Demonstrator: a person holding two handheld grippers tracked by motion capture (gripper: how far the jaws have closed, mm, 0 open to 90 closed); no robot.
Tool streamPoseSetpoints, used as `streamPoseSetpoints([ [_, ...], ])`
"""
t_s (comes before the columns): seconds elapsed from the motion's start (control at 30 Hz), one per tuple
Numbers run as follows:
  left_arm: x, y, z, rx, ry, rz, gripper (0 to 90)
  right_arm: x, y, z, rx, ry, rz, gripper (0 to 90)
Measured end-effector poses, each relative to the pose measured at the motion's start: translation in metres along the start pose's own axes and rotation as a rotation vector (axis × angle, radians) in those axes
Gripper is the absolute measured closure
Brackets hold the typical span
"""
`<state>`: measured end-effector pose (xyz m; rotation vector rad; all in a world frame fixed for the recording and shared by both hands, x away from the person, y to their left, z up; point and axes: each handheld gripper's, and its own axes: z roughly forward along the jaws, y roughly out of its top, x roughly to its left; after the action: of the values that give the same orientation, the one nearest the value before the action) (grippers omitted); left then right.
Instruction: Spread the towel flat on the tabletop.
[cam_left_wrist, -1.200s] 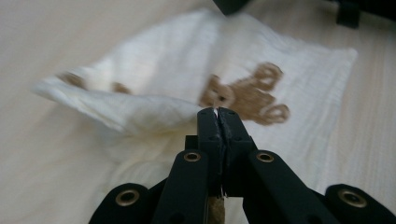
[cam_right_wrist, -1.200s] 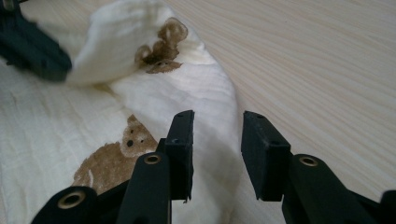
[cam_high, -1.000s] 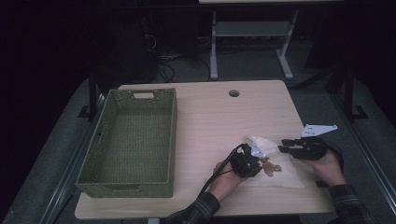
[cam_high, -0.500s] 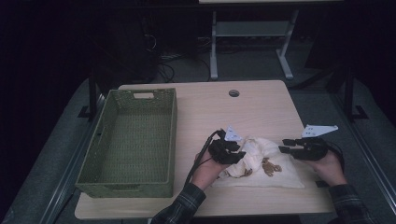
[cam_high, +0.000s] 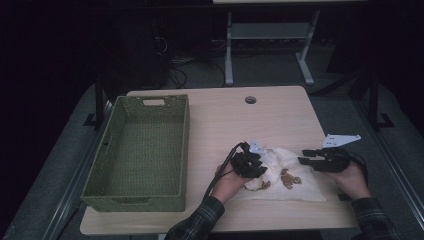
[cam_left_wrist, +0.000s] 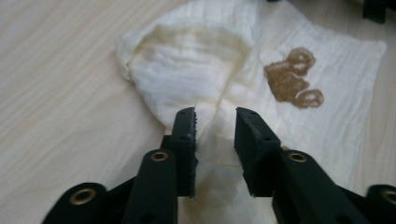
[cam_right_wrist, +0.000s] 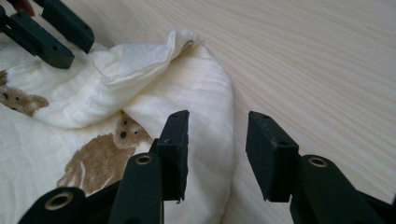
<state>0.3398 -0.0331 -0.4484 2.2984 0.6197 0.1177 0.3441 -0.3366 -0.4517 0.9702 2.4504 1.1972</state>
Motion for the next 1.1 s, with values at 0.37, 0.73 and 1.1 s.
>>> streamPoseSetpoints([
  [0.37,-0.001,0.005,-0.017,-0.056,-0.001,0.018,88.2,0.000,0.000,0.000,-0.004,-0.001,0.001,58.9],
  [0.73,0.013,0.008,-0.049,-0.115,0.069,-0.012,88.3,-0.009,0.014,0.012,-0.023,0.015,0.014,61.8],
  [1.1,0.022,0.001,-0.059,-0.120,0.113,-0.059,88.2,-0.018,0.016,0.042,0.062,0.063,0.060,77.0],
])
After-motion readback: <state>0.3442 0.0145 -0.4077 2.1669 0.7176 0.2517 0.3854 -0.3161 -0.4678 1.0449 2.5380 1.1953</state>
